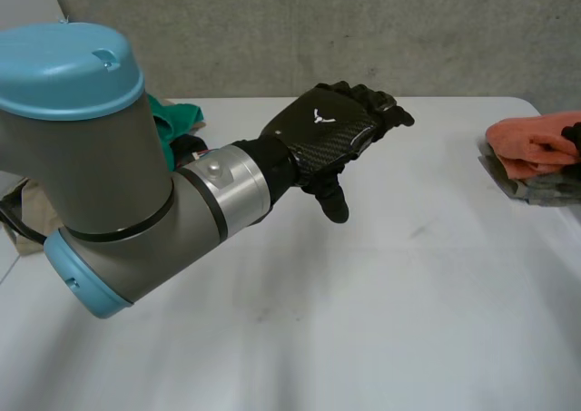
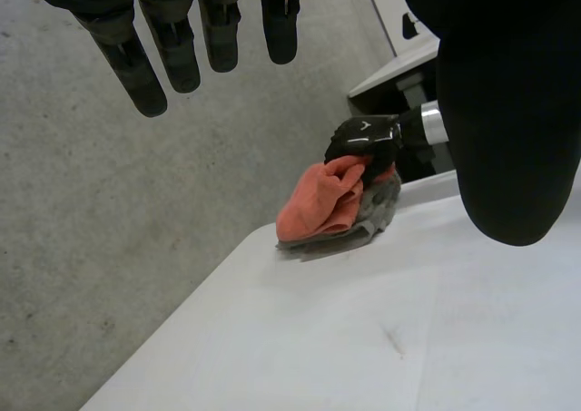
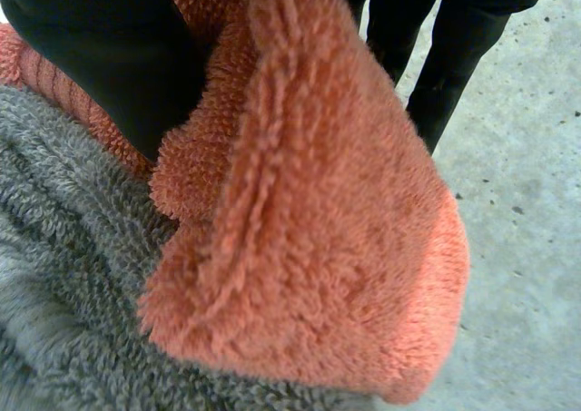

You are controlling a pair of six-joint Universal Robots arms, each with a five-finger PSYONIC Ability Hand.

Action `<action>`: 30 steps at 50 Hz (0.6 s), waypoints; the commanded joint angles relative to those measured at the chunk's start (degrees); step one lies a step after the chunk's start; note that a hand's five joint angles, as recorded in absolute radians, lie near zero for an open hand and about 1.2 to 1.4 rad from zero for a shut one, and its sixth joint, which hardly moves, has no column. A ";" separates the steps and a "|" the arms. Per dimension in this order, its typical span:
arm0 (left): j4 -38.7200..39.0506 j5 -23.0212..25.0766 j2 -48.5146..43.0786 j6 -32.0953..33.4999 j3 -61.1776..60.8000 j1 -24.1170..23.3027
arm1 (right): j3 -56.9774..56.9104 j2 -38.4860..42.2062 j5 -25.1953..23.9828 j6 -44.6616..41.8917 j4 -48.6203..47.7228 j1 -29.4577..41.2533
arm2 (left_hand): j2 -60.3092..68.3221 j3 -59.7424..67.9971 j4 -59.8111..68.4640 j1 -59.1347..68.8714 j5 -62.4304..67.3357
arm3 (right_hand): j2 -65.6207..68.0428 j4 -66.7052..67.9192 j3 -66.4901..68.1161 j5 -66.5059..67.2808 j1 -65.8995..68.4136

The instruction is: Fold the laundry.

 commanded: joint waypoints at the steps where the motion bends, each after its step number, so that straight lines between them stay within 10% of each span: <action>1: -0.03 0.05 0.22 0.09 -0.37 -0.34 | 5.86 -5.27 1.90 -5.37 3.51 -0.90 | -1.57 -1.78 -1.49 -1.29 -2.73 | -22.91 -26.13 -24.15 -20.55 -15.73; 9: -0.03 0.05 0.31 0.09 -0.37 -0.43 | 9.55 -13.35 12.78 -18.79 17.46 -2.91 | -1.57 -1.78 -1.49 -1.29 -2.73 | -55.23 -58.45 -56.46 -52.86 -48.05; 22: -0.12 0.23 1.01 0.09 -0.28 -0.52 | 4.56 -24.25 41.88 -32.45 24.89 -7.67 | -1.57 -1.78 -1.49 -1.29 -2.73 | -55.23 -58.45 -56.46 -52.86 -48.05; 30: 0.32 -0.12 2.59 -0.08 0.42 0.18 | 11.20 -34.34 38.40 -21.67 15.05 3.64 | -1.57 -1.78 -1.49 -1.29 -2.73 | -55.23 -58.45 -56.46 -52.86 -48.05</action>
